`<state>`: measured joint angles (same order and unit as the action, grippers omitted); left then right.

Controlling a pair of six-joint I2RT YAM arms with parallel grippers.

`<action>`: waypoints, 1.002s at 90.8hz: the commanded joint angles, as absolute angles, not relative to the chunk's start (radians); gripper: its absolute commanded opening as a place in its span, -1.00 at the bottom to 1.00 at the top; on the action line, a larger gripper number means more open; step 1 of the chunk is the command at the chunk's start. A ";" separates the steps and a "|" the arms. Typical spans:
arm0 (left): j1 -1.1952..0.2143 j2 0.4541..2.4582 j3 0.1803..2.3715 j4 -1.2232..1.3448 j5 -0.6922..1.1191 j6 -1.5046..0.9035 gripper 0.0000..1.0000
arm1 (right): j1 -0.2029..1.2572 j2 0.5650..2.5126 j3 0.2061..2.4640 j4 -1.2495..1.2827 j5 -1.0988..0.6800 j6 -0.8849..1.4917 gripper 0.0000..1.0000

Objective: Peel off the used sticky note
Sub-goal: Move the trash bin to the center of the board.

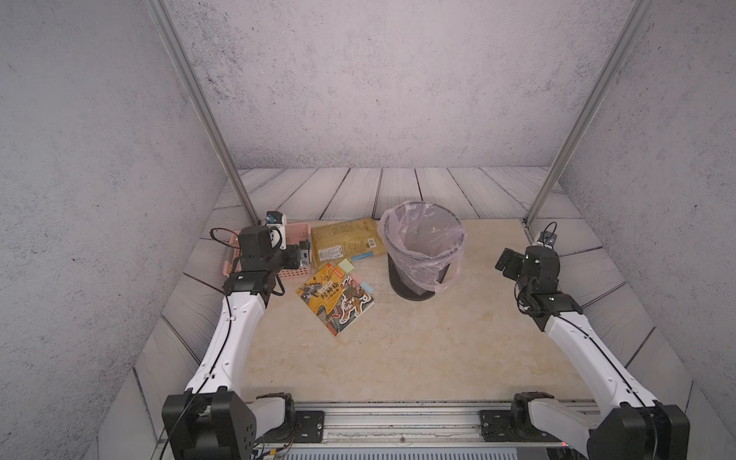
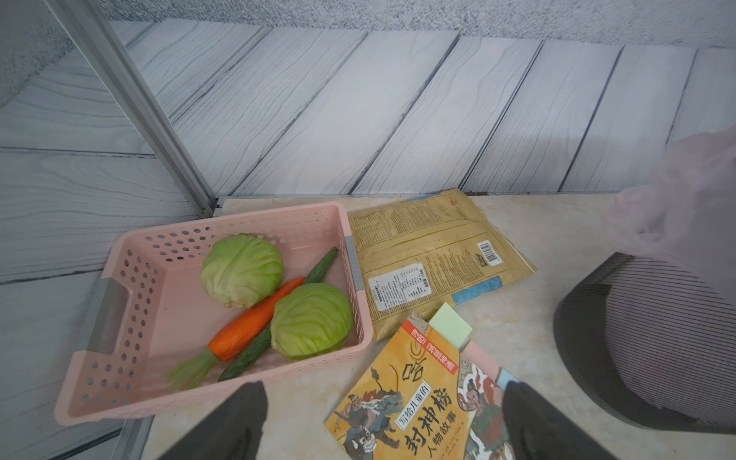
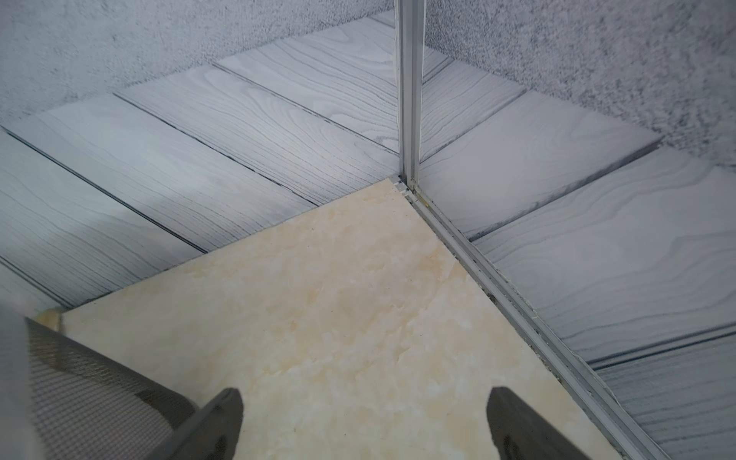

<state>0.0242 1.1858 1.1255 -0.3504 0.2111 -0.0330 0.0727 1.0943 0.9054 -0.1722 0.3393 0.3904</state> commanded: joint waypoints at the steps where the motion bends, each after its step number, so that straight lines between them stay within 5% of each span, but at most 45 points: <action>1: 0.029 1.137 1.172 -0.605 0.243 -0.024 0.97 | 0.069 1.082 1.042 -0.434 0.223 0.454 0.99; 28: 0.029 1.136 1.144 -0.636 0.295 -0.040 0.97 | 0.103 1.248 1.407 -0.628 -0.139 0.467 0.89; 64: 0.029 1.128 1.090 -0.620 0.313 -0.015 0.97 | 0.286 1.575 1.713 -0.810 -0.085 0.401 0.70; 75: 0.029 1.131 1.092 -0.619 0.319 -0.017 0.97 | 0.294 1.655 1.768 -0.832 -0.084 0.406 0.47; 91: 0.029 1.135 1.086 -0.617 0.328 -0.015 0.97 | 0.298 1.748 1.866 -0.899 -0.084 0.410 -0.12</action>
